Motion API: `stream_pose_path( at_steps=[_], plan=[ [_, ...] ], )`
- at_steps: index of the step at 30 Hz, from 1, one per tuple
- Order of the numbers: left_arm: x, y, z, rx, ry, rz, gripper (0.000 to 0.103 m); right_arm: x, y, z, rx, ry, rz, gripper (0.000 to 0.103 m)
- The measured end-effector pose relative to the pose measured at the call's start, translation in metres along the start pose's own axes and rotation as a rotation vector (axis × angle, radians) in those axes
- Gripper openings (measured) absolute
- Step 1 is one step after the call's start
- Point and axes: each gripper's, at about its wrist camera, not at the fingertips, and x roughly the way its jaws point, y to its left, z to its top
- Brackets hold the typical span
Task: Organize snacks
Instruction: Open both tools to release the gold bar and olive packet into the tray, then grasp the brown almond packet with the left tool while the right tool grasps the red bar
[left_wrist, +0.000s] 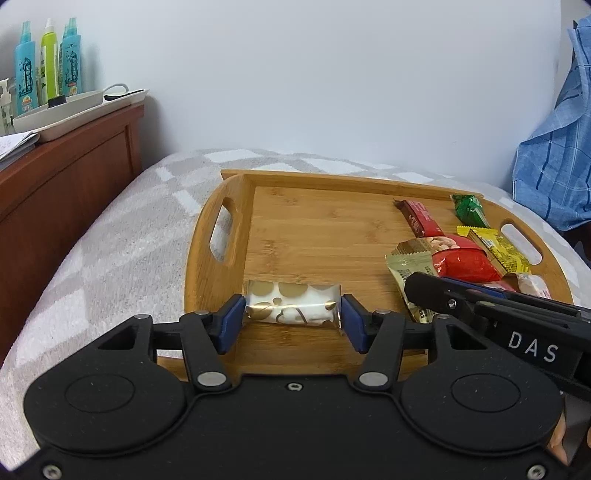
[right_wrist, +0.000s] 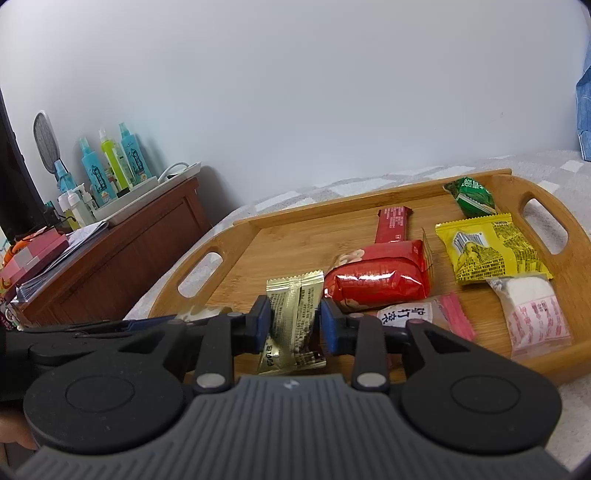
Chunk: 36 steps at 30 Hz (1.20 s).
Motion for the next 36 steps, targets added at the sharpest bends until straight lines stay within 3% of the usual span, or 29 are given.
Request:
stream_pose_path(
  at_steps=[7, 12, 20, 29, 36],
  plan=[
    [-0.006, 0.001, 0.001, -0.007, -0.008, 0.011, 0.059, -0.003, 0.000, 0.000, 0.006, -0.002, -0.004, 0.043],
    [-0.017, 0.005, 0.004, -0.028, -0.026, 0.013, 0.067, -0.010, -0.001, 0.001, 0.022, -0.021, 0.004, 0.060],
    [-0.041, 0.002, 0.001, -0.022, -0.056, 0.035, 0.082, -0.029, 0.000, 0.002, 0.037, -0.062, 0.011, 0.061],
    [-0.064, -0.009, -0.015, 0.011, -0.061, 0.053, 0.091, -0.059, 0.006, -0.010, -0.020, -0.103, -0.068, 0.070],
    [-0.075, -0.016, -0.029, 0.032, -0.045, 0.049, 0.092, -0.073, 0.001, -0.026, -0.032, -0.092, -0.143, 0.071]
  ],
)
